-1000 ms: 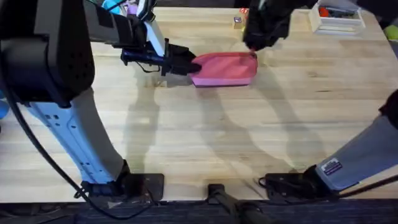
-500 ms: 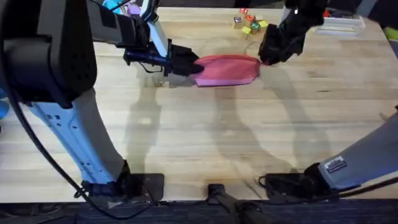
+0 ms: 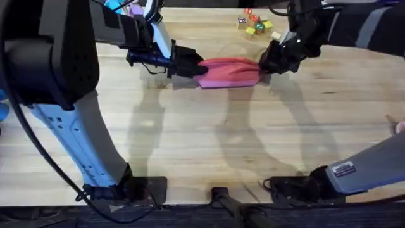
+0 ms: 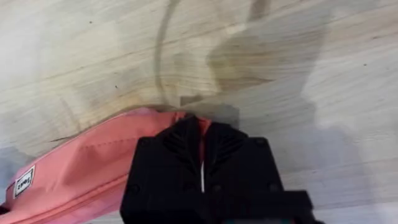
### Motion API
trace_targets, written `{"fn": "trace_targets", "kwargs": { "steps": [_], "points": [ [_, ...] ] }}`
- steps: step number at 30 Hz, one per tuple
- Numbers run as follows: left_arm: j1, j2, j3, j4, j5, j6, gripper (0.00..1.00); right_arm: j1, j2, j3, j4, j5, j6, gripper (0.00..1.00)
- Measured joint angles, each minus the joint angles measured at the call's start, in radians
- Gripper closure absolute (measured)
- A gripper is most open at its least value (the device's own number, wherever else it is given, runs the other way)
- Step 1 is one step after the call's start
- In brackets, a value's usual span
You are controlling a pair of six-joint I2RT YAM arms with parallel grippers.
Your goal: Unzip the bag, pick up the pens from the table one at a time and place them inside, then zip the bag closed.
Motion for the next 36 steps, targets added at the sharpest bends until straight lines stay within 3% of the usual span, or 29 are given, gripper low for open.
{"fn": "trace_targets", "kwargs": {
  "steps": [9,15,16,23,32,33,34,36],
  "points": [
    [0.001,0.0,0.0,-0.001,0.0,0.0,0.958,-0.002,-0.055,0.0,-0.024,0.016,-0.03,0.962],
    [0.01,0.0,0.0,-0.004,-0.002,0.0,0.959,-0.018,-0.19,-0.001,-0.095,0.09,-0.133,0.118],
    [0.01,0.0,0.0,-0.004,-0.002,0.0,0.959,-0.018,-0.216,-0.001,-0.117,0.098,-0.157,0.036],
    [0.01,0.0,0.0,-0.004,-0.002,0.0,0.959,-0.017,-0.353,-0.001,-0.307,0.117,-0.261,0.004],
    [0.01,0.0,0.0,-0.004,-0.002,0.0,0.951,-0.017,-0.378,-0.001,-0.363,0.119,-0.29,0.004],
    [0.01,0.0,0.0,-0.003,-0.002,0.002,0.896,-0.017,-0.378,-0.001,-0.363,0.119,-0.29,0.004],
    [0.011,0.0,0.0,-0.004,-0.001,-0.001,0.78,-0.017,-0.378,-0.001,-0.363,0.119,-0.291,0.004],
    [0.014,0.0,0.0,-0.004,-0.001,-0.001,0.48,-0.017,-0.378,-0.001,-0.363,0.119,-0.293,0.004]
  ]
}}
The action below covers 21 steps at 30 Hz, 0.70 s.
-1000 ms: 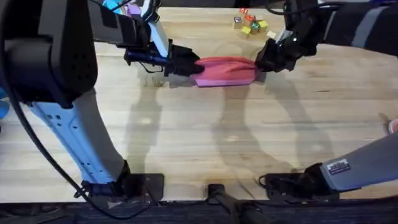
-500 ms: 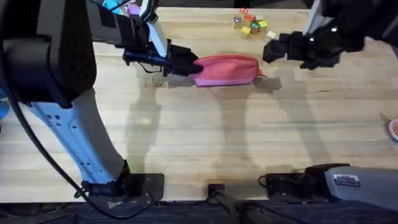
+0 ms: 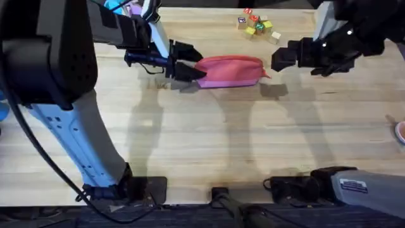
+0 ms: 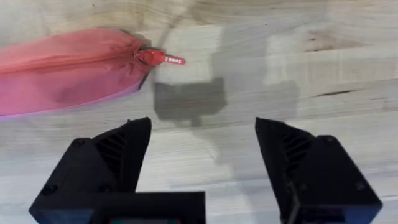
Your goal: Unzip the bag, pick up the pens from the table one at a time and place them inside, then zip the bag closed.
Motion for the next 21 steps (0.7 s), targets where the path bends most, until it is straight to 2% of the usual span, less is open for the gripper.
{"fn": "trace_targets", "kwargs": {
  "steps": [2,3,4,21],
  "points": [
    [0.004,0.0,0.0,0.0,0.0,0.0,0.165,0.0,0.0,0.0,0.001,0.0,0.0,0.004],
    [0.007,0.0,0.0,-0.001,0.0,-0.005,0.048,0.0,0.0,0.0,0.002,0.0,0.0,0.004],
    [0.008,0.0,0.0,-0.001,0.0,-0.005,0.018,0.0,0.0,0.0,0.004,0.0,0.0,0.004],
    [0.01,0.0,0.0,0.009,0.001,-0.006,0.007,0.0,0.0,0.0,0.048,0.0,-0.001,0.004]
  ]
}}
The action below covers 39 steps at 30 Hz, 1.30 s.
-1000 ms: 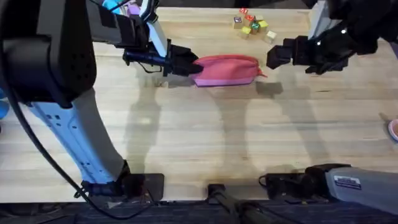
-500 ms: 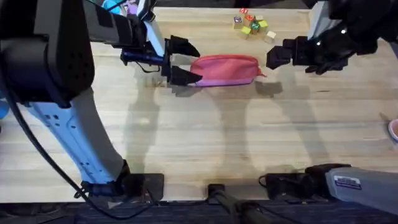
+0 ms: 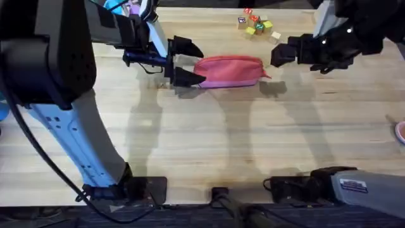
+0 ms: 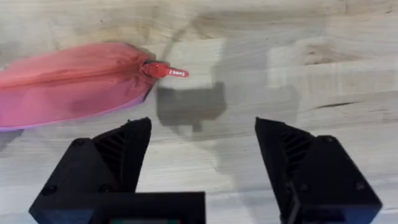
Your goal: Unzip the bag, pick up the pens from the table one at a time and place them inside, then zip the bag closed.
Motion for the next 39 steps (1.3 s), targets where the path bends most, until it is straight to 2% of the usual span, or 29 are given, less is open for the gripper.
{"fn": "trace_targets", "kwargs": {
  "steps": [7,10,13,16,21,25,34,39],
  "points": [
    [0.0,0.0,0.0,0.0,-0.011,0.0,0.005,0.0,0.0,0.0,0.006,0.0,0.0,0.004],
    [0.0,0.0,0.007,-0.001,-0.041,-0.008,0.004,0.0,0.0,0.0,0.007,0.0,0.0,0.004],
    [0.0,-0.003,0.031,0.0,-0.095,-0.045,0.004,0.0,0.0,0.0,0.007,0.0,-0.003,0.004],
    [0.0,-0.044,0.05,-0.001,-0.181,-0.12,0.004,0.0,0.0,0.0,0.007,0.0,-0.003,0.004],
    [0.0,-0.191,0.081,-0.015,-0.326,-0.266,0.005,0.0,0.0,0.0,0.008,0.0,-0.003,0.004],
    [0.0,-0.326,0.092,-0.104,-0.442,-0.33,0.005,0.0,0.0,0.0,0.001,0.0,-0.003,0.004],
    [0.0,-0.524,0.092,-0.348,-0.68,-0.386,0.005,0.032,-0.07,0.0,-0.016,0.0,-0.008,0.004],
    [0.0,-0.59,0.092,-0.411,-0.799,-0.545,0.006,0.063,-0.145,0.0,-0.019,0.0,-0.029,0.004]
  ]
}}
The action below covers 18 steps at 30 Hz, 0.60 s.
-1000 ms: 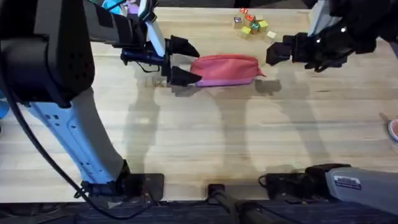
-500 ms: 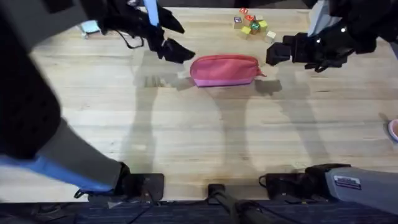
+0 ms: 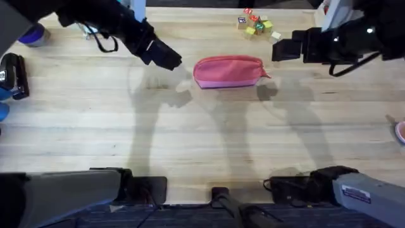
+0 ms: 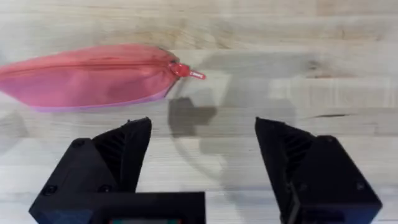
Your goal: Unzip the bag, pick up the pens from the table one at a time and place them inside, then zip the bag closed.
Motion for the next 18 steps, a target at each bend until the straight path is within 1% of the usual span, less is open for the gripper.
{"fn": "trace_targets", "kwargs": {
  "steps": [5,9,13,18],
  "points": [
    [0.0,-0.033,0.0,-0.071,-0.096,-0.227,0.006,0.008,-0.055,0.0,-0.014,0.0,-0.004,0.004],
    [0.0,-0.039,0.0,-0.161,-0.162,-0.372,0.006,0.008,-0.078,0.0,-0.02,0.0,-0.007,0.005],
    [0.0,-0.04,0.0,-0.19,-0.2,-0.452,0.006,0.008,-0.083,0.0,-0.025,0.0,-0.008,0.004],
    [0.0,-0.039,0.0,-0.188,-0.214,-0.488,0.006,0.008,-0.083,0.0,-0.026,0.0,-0.008,0.005]
  ]
}}
